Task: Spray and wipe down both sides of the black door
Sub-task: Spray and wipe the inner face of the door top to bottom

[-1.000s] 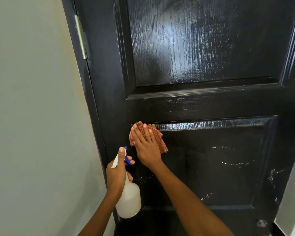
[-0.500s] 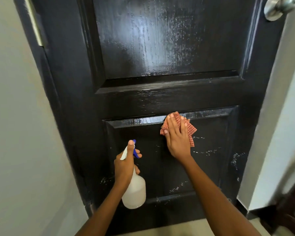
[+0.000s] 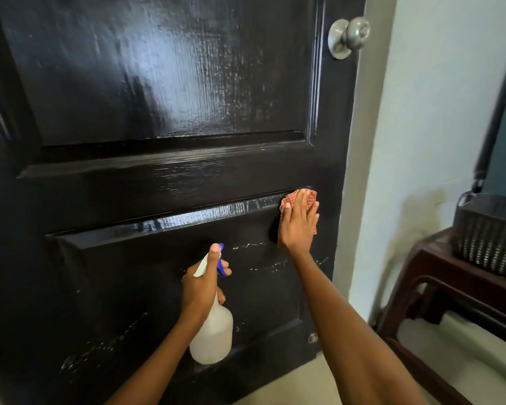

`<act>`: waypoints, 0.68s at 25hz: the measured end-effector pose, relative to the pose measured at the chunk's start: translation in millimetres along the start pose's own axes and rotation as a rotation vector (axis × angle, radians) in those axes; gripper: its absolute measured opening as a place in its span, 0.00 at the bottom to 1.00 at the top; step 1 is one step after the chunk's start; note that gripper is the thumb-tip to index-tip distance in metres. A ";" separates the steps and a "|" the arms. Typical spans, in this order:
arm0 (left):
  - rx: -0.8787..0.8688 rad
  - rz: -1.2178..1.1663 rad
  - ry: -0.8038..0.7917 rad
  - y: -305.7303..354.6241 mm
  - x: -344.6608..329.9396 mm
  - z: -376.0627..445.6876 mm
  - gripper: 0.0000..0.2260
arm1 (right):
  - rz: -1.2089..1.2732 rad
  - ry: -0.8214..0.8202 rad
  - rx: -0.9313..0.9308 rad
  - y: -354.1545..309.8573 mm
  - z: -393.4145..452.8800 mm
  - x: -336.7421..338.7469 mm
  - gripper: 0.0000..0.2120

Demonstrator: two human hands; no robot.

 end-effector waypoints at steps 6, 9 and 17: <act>0.031 0.028 -0.071 -4.4 -62.3 18.3 0.28 | 0.129 0.082 0.061 46.3 0.1 -5.0 0.29; 0.057 0.023 -0.074 -17.6 -75.8 24.2 0.28 | 0.346 0.101 -0.112 92.3 -2.9 -22.6 0.31; 0.091 0.048 -0.120 -52.5 -113.1 38.9 0.30 | 0.731 0.191 -0.517 153.4 3.7 -43.7 0.30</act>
Point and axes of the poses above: each hand's wrist, its own z-axis towards the middle knuckle, its own x-axis out of the back of the hand, y = z × x, the point moved 3 cm from there along z, towards the middle knuckle, and after that the axes turned 12 degrees about -y, right-handed, at the moved point
